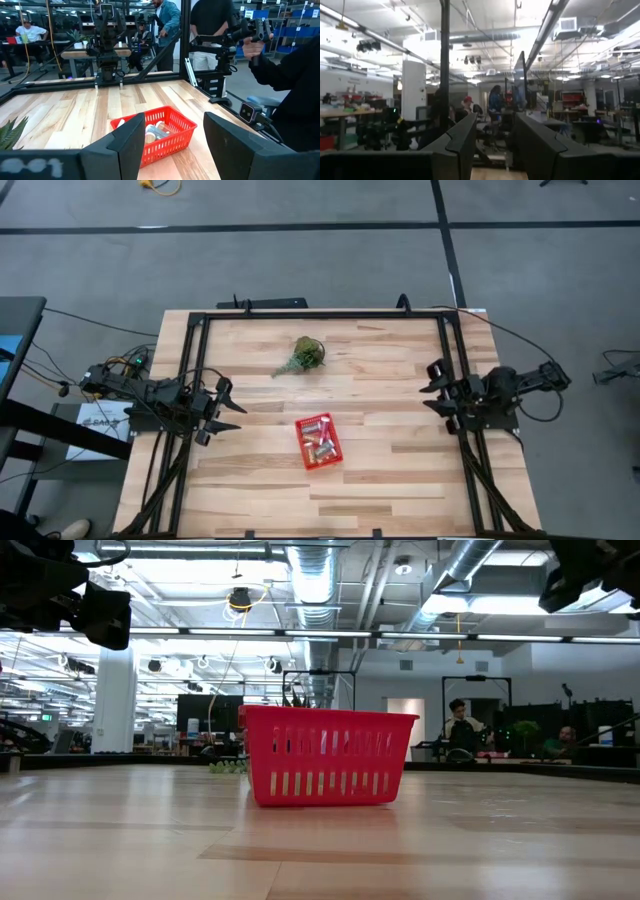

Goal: Pick and place pill bottles into a basket
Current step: Return to Home Position

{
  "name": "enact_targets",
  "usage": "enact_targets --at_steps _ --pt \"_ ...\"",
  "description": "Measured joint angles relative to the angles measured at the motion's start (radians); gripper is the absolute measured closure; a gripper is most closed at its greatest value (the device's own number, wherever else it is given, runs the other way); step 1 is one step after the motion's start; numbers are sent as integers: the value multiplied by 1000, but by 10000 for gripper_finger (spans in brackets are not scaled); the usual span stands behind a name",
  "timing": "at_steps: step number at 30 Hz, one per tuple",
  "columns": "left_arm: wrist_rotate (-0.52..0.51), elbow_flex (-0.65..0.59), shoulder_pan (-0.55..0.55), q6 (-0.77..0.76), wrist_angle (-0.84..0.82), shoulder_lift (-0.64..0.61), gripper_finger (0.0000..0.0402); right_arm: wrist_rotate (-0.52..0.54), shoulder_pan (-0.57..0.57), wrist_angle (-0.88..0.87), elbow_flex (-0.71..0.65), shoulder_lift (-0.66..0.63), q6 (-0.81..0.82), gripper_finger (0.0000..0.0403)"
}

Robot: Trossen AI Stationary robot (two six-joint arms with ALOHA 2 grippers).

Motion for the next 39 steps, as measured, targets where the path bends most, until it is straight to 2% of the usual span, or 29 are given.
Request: enact_targets --at_steps 18,28,39 --pt "0 0 0 0 0 0 210 -2 3 -360 0 0 44 276" --pt "0 0 0 0 0 0 210 -6 2 -400 -1 40 13 280" --pt "0 0 0 0 0 0 210 -5 2 -401 -1 86 70 280"
